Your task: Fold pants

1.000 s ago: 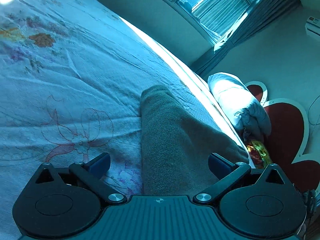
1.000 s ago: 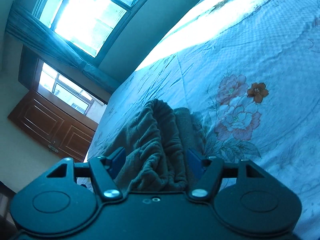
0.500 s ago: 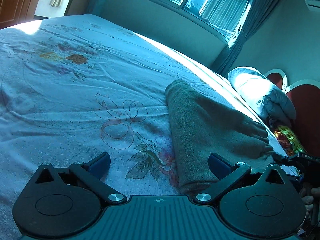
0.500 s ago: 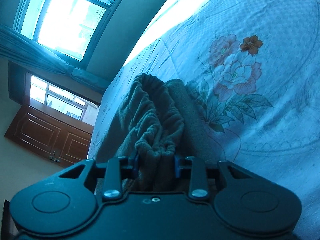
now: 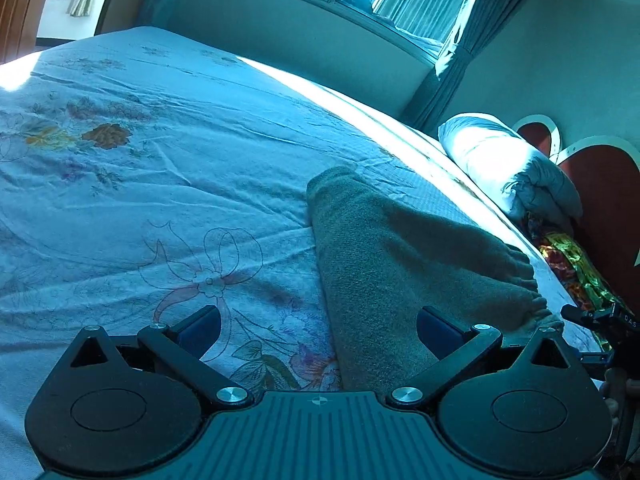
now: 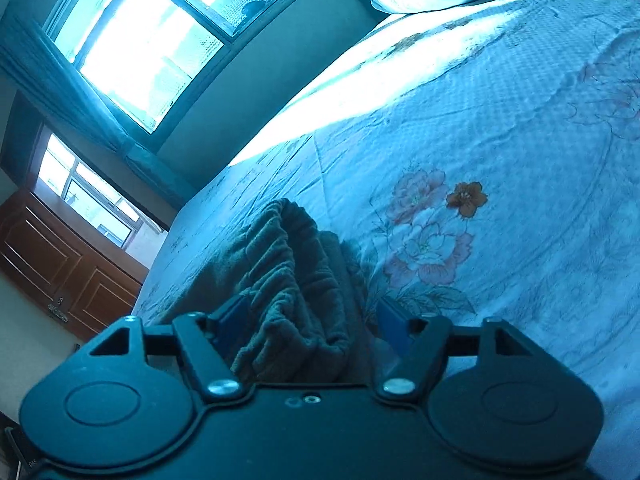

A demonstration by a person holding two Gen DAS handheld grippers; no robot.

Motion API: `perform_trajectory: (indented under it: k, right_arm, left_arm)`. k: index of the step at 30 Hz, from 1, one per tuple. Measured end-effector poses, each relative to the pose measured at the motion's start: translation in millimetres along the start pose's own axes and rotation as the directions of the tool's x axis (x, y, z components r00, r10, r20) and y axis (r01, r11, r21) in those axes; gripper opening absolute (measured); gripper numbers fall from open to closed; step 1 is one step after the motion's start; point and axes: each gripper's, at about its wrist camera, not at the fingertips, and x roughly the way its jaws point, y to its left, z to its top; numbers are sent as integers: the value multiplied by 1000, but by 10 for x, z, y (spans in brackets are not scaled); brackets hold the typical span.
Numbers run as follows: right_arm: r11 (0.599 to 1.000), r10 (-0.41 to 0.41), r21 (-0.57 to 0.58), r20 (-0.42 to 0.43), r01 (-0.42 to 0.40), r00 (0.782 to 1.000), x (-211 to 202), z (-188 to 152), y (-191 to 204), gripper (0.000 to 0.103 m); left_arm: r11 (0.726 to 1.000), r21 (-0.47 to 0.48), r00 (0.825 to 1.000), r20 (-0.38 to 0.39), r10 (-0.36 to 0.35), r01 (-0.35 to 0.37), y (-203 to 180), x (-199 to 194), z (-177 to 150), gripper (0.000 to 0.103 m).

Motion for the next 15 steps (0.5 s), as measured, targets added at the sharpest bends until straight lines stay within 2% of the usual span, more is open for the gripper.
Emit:
perform_trajectory:
  k: [3, 9, 12, 15]
  right_arm:
    - [999, 37, 34, -71, -35, 997, 214, 30, -109, 66]
    - [987, 126, 110, -110, -114, 986, 422, 73, -235, 65]
    - [985, 147, 109, -125, -133, 981, 481, 102, -230, 65]
    - [979, 170, 138, -121, -153, 978, 500, 132, -267, 65]
  left_arm:
    - [995, -74, 997, -41, -66, 63, 26, 203, 39, 103]
    - [977, -168, 986, -72, -148, 134, 41, 515, 51, 103]
    - [954, -219, 970, -90, -227, 203, 99, 663, 99, 103]
    - [917, -304, 953, -76, -292, 257, 228, 754, 131, 103]
